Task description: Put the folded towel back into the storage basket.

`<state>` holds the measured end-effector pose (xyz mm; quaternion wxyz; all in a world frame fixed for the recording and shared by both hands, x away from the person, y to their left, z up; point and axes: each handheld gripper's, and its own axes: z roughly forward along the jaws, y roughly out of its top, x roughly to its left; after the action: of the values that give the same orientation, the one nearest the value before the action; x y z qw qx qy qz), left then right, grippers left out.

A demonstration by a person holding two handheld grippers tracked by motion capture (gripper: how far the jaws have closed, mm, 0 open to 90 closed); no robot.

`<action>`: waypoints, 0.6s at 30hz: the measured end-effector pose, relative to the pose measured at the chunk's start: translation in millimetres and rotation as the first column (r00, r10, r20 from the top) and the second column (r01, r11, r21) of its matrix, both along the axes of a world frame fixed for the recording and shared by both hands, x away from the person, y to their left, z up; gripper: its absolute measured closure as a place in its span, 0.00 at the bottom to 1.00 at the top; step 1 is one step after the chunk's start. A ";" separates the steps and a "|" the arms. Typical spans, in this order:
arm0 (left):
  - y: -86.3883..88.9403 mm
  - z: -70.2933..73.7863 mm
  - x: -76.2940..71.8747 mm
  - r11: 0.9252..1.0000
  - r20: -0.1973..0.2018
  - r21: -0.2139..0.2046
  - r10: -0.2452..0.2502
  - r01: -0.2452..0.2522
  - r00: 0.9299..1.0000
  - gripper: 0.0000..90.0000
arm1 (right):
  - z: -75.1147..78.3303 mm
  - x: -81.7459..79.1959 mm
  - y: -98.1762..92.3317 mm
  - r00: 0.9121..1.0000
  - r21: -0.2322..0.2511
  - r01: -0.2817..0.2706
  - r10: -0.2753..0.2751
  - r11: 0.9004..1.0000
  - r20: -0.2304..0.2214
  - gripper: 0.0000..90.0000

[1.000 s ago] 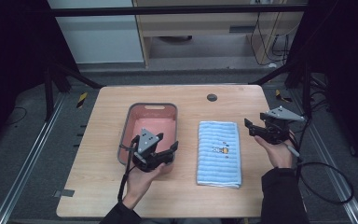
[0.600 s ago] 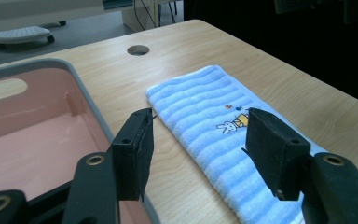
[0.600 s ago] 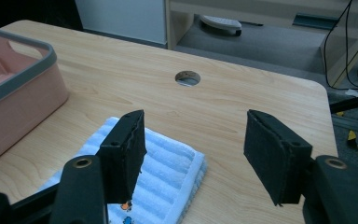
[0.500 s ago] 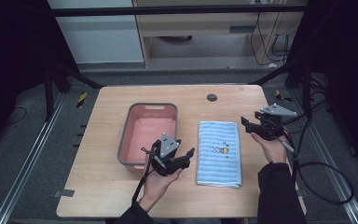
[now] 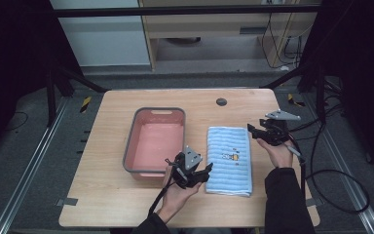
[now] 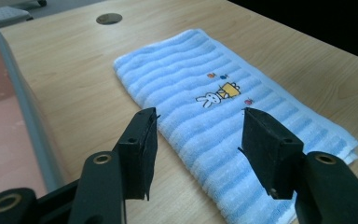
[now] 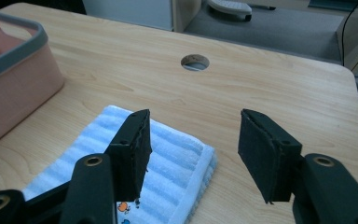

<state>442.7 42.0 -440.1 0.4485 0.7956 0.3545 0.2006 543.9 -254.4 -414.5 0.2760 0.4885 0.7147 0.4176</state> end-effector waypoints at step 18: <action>-13.6 -43.9 4.4 0.997 -0.068 0.072 0.018 -0.014 0.997 0.54 | -46.7 17.5 -3.1 0.991 -0.002 0.019 -0.019 1.000 -0.129 0.53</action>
<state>447.1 28.3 -484.0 0.4056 0.8147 0.3688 0.1891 561.4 -257.5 -461.2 0.2333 0.5212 0.7265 0.3822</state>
